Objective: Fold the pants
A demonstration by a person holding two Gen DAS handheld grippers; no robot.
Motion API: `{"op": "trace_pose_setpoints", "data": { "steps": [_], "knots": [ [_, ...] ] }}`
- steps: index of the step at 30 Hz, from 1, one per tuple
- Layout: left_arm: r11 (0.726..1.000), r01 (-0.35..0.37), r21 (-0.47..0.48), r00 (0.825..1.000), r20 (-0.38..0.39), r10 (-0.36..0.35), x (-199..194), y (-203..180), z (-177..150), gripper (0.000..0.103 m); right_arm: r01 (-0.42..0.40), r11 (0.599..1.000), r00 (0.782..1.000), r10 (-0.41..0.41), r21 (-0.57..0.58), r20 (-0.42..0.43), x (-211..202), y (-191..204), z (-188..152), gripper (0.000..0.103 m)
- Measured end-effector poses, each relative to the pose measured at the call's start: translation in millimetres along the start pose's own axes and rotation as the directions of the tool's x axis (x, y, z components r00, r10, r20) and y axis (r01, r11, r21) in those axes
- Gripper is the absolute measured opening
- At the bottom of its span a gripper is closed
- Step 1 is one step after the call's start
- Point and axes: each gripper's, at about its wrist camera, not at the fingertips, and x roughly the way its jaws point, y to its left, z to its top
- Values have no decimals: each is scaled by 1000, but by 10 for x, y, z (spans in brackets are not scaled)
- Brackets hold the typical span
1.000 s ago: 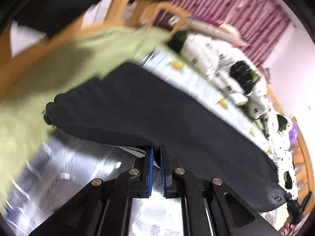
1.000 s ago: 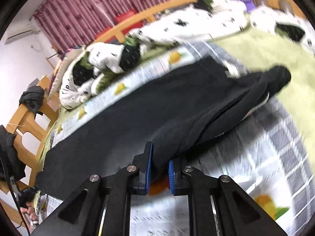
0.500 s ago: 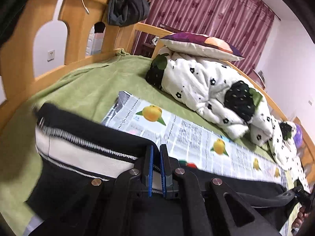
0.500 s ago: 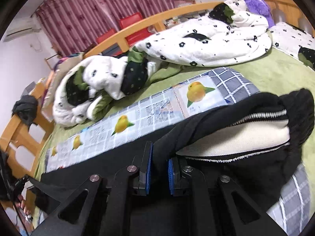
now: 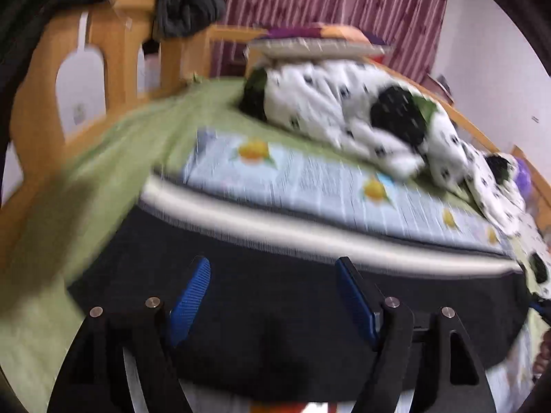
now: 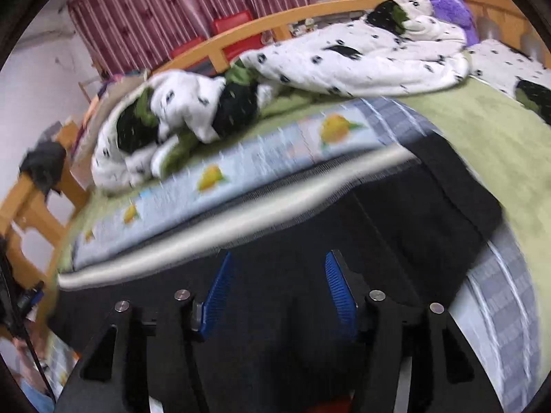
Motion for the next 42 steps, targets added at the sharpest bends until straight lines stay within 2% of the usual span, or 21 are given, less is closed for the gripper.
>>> {"op": "trace_pose_setpoints", "data": {
  "steps": [2, 4, 7, 9, 11, 14, 17, 20, 22, 23, 24, 25, 26, 28, 30, 34, 38, 42],
  "knots": [
    [999, 28, -32, 995, -90, -31, -33, 123, -316, 73, 34, 999, 999, -35, -18, -16, -140, -131, -310, 61],
    [995, 34, -94, 985, -164, -49, -48, 298, -626, 72, 46, 999, 998, -45, 10, -49, -211, -311, -609, 61],
    [972, 68, -226, 975, -193, -113, -80, 597, -941, 71, 25, 995, 995, -15, 97, -95, -229, -550, -911, 61],
    [946, 108, -307, 973, -164, -165, -63, 759, -987, 71, -1, 988, 993, 19, 153, -116, -194, -651, -1010, 61],
    [928, 108, -356, 976, -142, -168, -21, 877, -920, 71, -30, 982, 992, 53, 185, -119, -143, -689, -1037, 61],
    [892, 112, -437, 978, -110, -177, 121, 1066, -817, 71, -56, 978, 991, 78, 199, -108, -42, -665, -947, 61],
    [844, 139, -518, 977, -67, -201, 245, 1207, -754, 70, -66, 969, 991, 92, 238, -99, 137, -644, -798, 61],
    [831, 120, -543, 983, -51, -175, 369, 1240, -681, 56, -74, 959, 991, 102, 274, -87, 318, -661, -644, 60],
    [821, 108, -561, 986, -48, -162, 452, 1247, -627, 45, -67, 952, 991, 98, 300, -90, 478, -689, -529, 45],
    [818, 99, -566, 986, -55, -158, 494, 1227, -591, 35, -66, 946, 991, 100, 316, -93, 547, -693, -481, 43],
    [819, 70, -570, 987, -77, -138, 525, 1236, -567, 20, -64, 939, 991, 99, 338, -88, 595, -704, -439, 37],
    [820, 57, -570, 987, -91, -132, 546, 1228, -551, 17, -48, 935, 992, 87, 352, -95, 637, -704, -401, 22],
    [821, 64, -567, 986, -90, -139, 513, 1234, -549, 13, -30, 936, 992, 71, 350, -106, 662, -701, -373, 17],
    [837, 80, -542, 986, -79, -145, 383, 1217, -554, 12, -51, 937, 996, 74, 346, -51, 543, -692, -357, 12],
    [877, 84, -474, 986, -89, -143, 227, 1125, -554, 12, -82, 943, 997, 78, 323, 25, 293, -657, -351, 7],
    [931, 74, -357, 984, -123, -126, -98, 958, -691, 12, -103, 944, 995, 91, 315, 52, -114, -708, -426, 7],
    [948, 103, -301, 973, -167, -158, -382, 902, -989, 12, -67, 955, 998, 65, 290, 19, -491, -893, -668, 7],
    [947, 146, -285, 956, -205, -209, -622, 889, -1339, 12, -41, 959, 999, 41, 279, 5, -925, -1192, -1044, 7]
  ]
}}
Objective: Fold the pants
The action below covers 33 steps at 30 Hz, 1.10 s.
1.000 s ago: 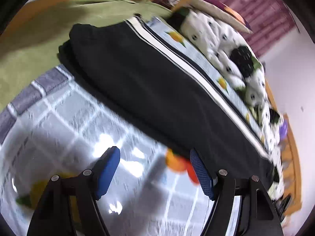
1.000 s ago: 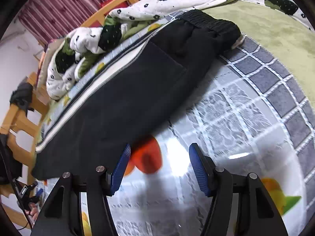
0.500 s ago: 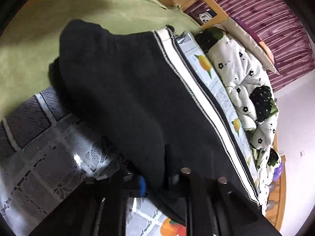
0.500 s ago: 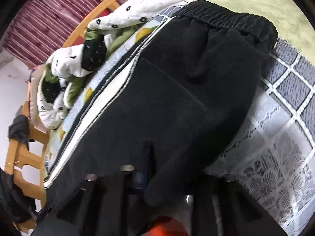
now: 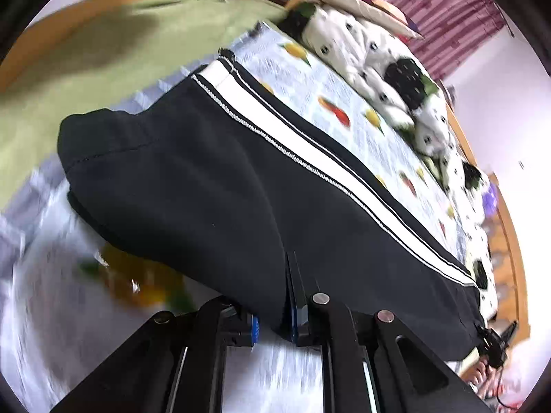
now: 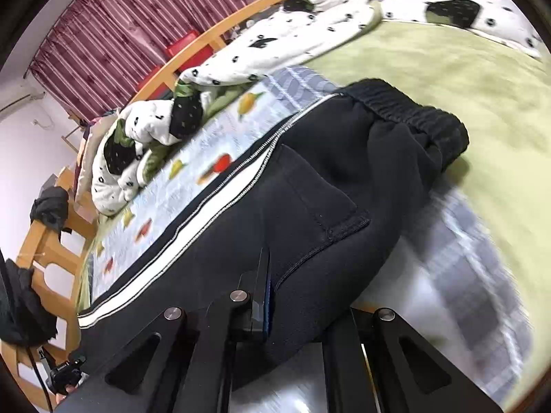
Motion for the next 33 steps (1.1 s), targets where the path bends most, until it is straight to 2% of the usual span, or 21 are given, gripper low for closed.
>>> {"op": "trace_pose_setpoints", "data": {
  "steps": [2, 3, 5, 6, 7, 10, 14, 17, 19, 20, 24, 26, 28, 31, 33],
  "knots": [
    [1000, 1, 21, 1000, -4, -1, -59, 14, -187, 13, 21, 1000, 1000, -21, 1, -7, -154, -209, -152, 8],
    [999, -12, 35, 1000, -3, 12, -66, 10, -244, 16, 49, 999, 998, -49, -9, -25, -177, -294, -229, 10],
    [996, -74, 53, 997, -10, 75, -78, 33, -342, 24, 105, 994, 992, -106, -19, -61, -177, -433, -350, 19],
    [995, -93, 47, 995, -19, 94, -95, 41, -364, 26, 138, 990, 987, -139, -20, -82, -184, -479, -410, 30],
    [993, -104, 47, 994, -24, 106, -133, 37, -382, 27, 144, 989, 986, -146, -26, -83, -241, -493, -452, 33],
    [982, -159, 99, 987, 1, 159, -348, 7, -425, 35, 164, 983, 984, -169, -84, -63, -504, -422, -542, 34],
    [970, -174, 169, 984, 77, 163, -661, -79, -450, 37, 215, 958, 976, -217, -189, 8, -844, -200, -531, 34],
    [962, -171, 213, 982, 120, 147, -743, -213, -241, 37, 190, 953, 982, -185, -237, 41, -913, 57, -382, 43],
    [961, -165, 223, 979, 152, 133, -689, -330, 20, 42, 180, 945, 984, -172, -272, 54, -808, 285, -256, 46],
    [960, -169, 222, 978, 160, 135, -638, -363, 133, 49, 175, 942, 985, -167, -287, 53, -749, 378, -208, 46],
    [948, -224, 226, 965, 187, 183, -267, -469, 621, 50, 107, 930, 994, -106, -351, 21, -321, 825, -102, 46],
    [946, -252, 201, 959, 182, 217, -43, -393, 864, 50, 74, 927, 996, -87, -369, -20, -65, 982, -76, 46],
    [939, -284, 192, 953, 165, 255, 147, -294, 1026, 50, 56, 925, 994, -85, -377, -62, 219, 1098, -37, 46],
    [917, -357, 180, 929, 168, 329, 372, -155, 1205, 50, 55, 909, 990, -102, -413, -94, 506, 1203, -26, 46],
    [916, -369, 159, 924, 164, 344, 485, -88, 1281, 50, 44, 893, 989, -103, -447, -109, 641, 1264, -29, 46]
  ]
}}
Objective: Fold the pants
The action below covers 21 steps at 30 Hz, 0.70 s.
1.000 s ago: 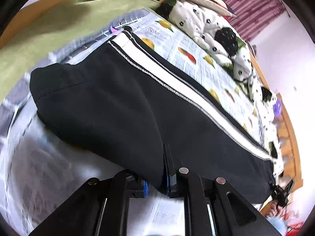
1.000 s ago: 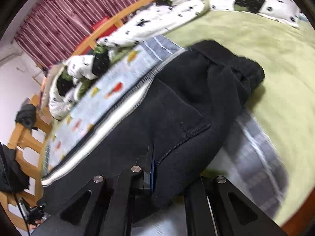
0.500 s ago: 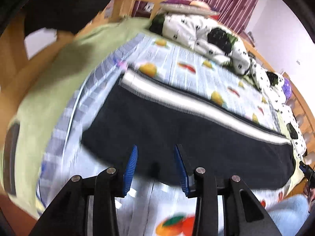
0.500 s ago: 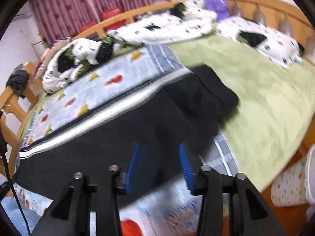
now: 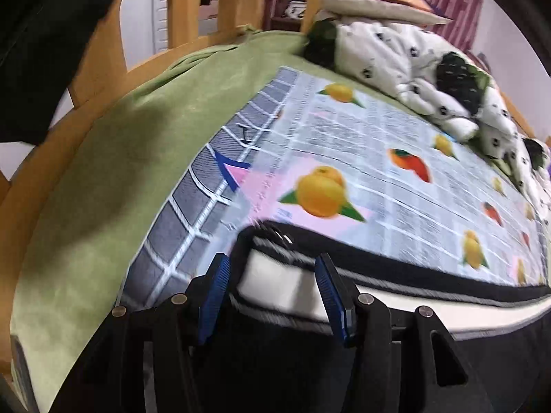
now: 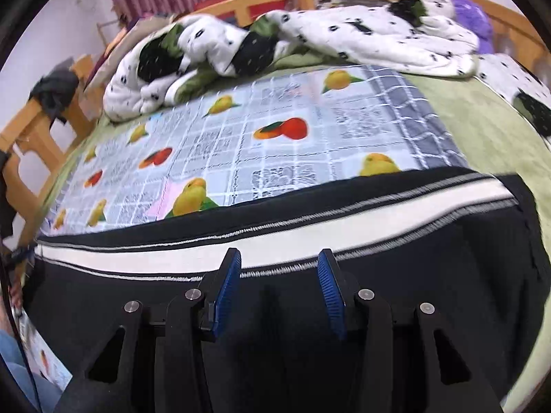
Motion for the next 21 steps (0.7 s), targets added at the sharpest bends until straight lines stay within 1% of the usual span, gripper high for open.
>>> {"op": "trace_pose_setpoints", "data": {
  "steps": [2, 3, 4, 5, 7, 10, 11, 12, 13, 14, 15, 17, 18, 19, 20, 21],
  "knots": [
    [1000, -3, -12, 1000, -18, 3, 151, -7, 66, 48, -5, 999, 1000, 5, -39, -12, 110, 43, 42, 46],
    [1000, -10, -1, 1000, -14, 10, 172, -24, 83, 32, -10, 998, 1000, 9, -58, -22, 176, 70, 72, 46],
    [1000, 1, 21, 1000, 17, -2, 146, -44, 101, 24, -18, 996, 999, 15, -82, -33, 234, 89, 99, 46],
    [999, 19, 28, 999, 46, -20, 96, -38, 111, 20, -23, 994, 999, 18, -103, -41, 285, 103, 124, 46],
    [999, 36, -4, 998, 59, -36, 66, 20, 114, 20, -24, 988, 998, 15, -154, -61, 387, 140, 195, 46],
    [998, 59, -28, 997, 44, -57, 111, 87, 99, 20, -13, 964, 999, 0, -265, -50, 484, 264, 309, 46],
    [997, 65, -33, 997, 44, -63, 115, 98, 88, 20, -17, 955, 999, 2, -295, -51, 520, 307, 346, 48],
    [997, 72, -40, 996, 46, -70, 111, 114, 78, 20, -27, 945, 998, 7, -327, -62, 580, 353, 383, 53],
    [996, 82, -45, 996, 50, -79, 100, 132, 68, 20, -44, 932, 996, 13, -359, -87, 660, 398, 413, 56],
    [995, 85, -43, 995, 50, -82, 89, 136, 67, 20, -61, 919, 993, 16, -389, -119, 746, 432, 428, 56],
    [996, 86, -39, 995, 52, -84, 80, 135, 63, 20, -75, 902, 986, 4, -425, -164, 868, 468, 437, 56],
    [996, 88, -26, 995, 58, -87, 53, 135, 51, 20, -75, 873, 974, -40, -481, -225, 1065, 515, 408, 55],
    [996, 88, -22, 994, 61, -87, 37, 140, 47, 20, -87, 860, 971, -40, -503, -235, 1113, 534, 389, 45],
    [995, 97, -21, 993, 71, -96, -7, 155, 35, 20, -118, 848, 970, -14, -517, -244, 1098, 559, 391, 15],
    [994, 107, -23, 991, 89, -105, -63, 172, 29, 20, -143, 843, 967, 8, -518, -255, 1065, 577, 402, 4],
    [993, 117, -23, 988, 102, -114, -106, 181, 31, 20, -142, 841, 971, 16, -521, -238, 992, 604, 427, 4]
  ]
}}
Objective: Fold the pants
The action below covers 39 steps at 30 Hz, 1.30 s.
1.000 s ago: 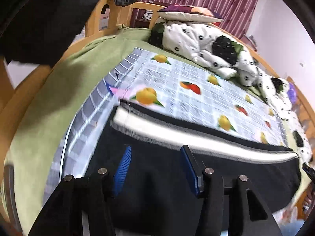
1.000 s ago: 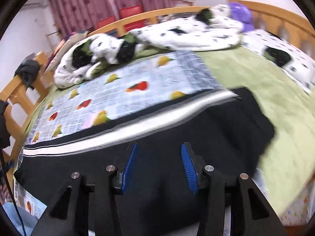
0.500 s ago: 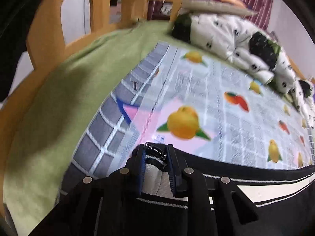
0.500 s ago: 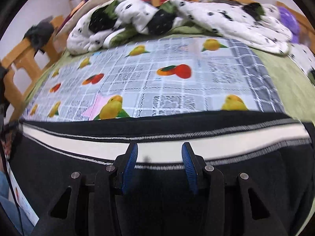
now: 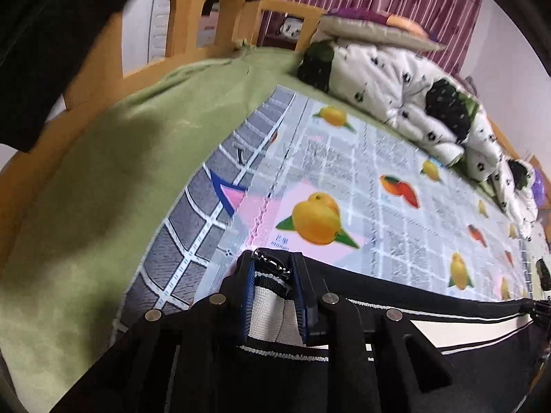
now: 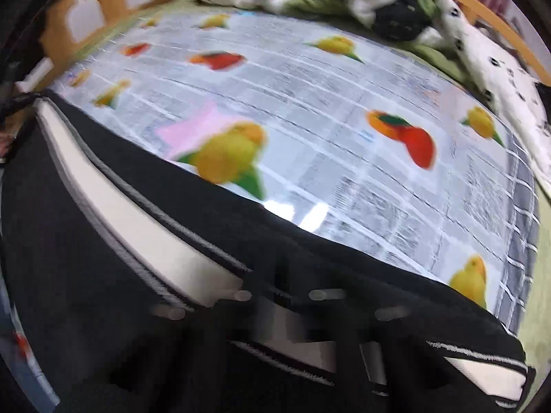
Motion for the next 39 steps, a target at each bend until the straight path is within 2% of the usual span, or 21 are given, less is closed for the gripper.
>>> {"op": "trace_pose_setpoints", "data": {
  "steps": [1, 3, 7, 10, 11, 12, 14, 15, 16, 17, 20, 21, 22, 24, 28, 32, 35, 39],
  "knots": [
    [1000, 12, -4, 1000, 22, -12, -53, 5, 14, 20, 31, 999, 998, -30, -13, 59, -119, 28, 11, 3],
    [1000, 1, -6, 1000, 24, -1, -24, 4, 47, 20, 28, 1000, 993, -29, 9, 117, -199, 2, 15, 3],
    [995, -95, 10, 995, -43, 95, 327, -19, -2, 20, 14, 992, 993, -28, 123, 116, 113, -115, -4, 4],
    [991, -135, 22, 990, -29, 135, 307, -78, -29, 24, 9, 973, 985, -49, 231, 166, 160, -109, 2, 5],
    [987, -155, 34, 987, -34, 156, 292, -98, -24, 31, -10, 964, 985, -36, 265, 170, 119, -130, -38, 6],
    [982, -182, 47, 982, -41, 184, 270, -111, -21, 43, -27, 959, 984, -24, 283, 175, 47, -162, -67, 7],
    [973, -220, 76, 974, -33, 223, 159, -137, -29, 53, -2, 946, 974, -71, 325, 216, -192, -266, -170, 14],
    [974, -209, 82, 977, -21, 211, 87, -143, -45, 53, 33, 932, 961, -129, 360, 245, -330, -342, -251, 26],
    [978, -191, 83, 981, -12, 193, 9, -151, -69, 53, 53, 921, 952, -164, 386, 259, -419, -410, -323, 42],
    [982, -170, 79, 985, -7, 171, -55, -160, -98, 55, 77, 907, 946, -198, 413, 258, -485, -507, -391, 46],
    [993, -100, 56, 995, -10, 101, -120, -205, -196, 56, 183, 854, 946, -287, 487, 148, -374, -816, -550, 45],
    [995, -82, 53, 996, -22, 83, -104, -235, -238, 56, 200, 842, 951, -290, 500, 108, -255, -876, -551, 41],
    [996, -74, 54, 997, -30, 76, -83, -265, -266, 56, 200, 841, 953, -285, 502, 99, -115, -929, -553, 41],
    [995, -76, 66, 996, -44, 79, -37, -340, -329, 56, 223, 838, 936, -327, 498, 131, -62, -931, -498, 40],
    [997, -59, 59, 996, -65, 63, -176, -401, -424, 56, 243, 795, 940, -335, 556, 69, 18, -1001, -332, 38],
    [997, -31, 69, 997, -62, 36, -558, -377, -606, 56, 184, 781, 934, -329, 597, 142, -350, -806, -409, 39],
    [997, -3, 74, 996, -86, 10, -869, -319, -885, 56, 179, 776, 920, -349, 605, 175, -725, -497, -523, 49],
    [994, 110, -24, 985, -129, -112, -1183, -103, -1359, 56, 164, 790, 936, -314, 590, 160, -1062, -120, -665, 51]
  ]
}}
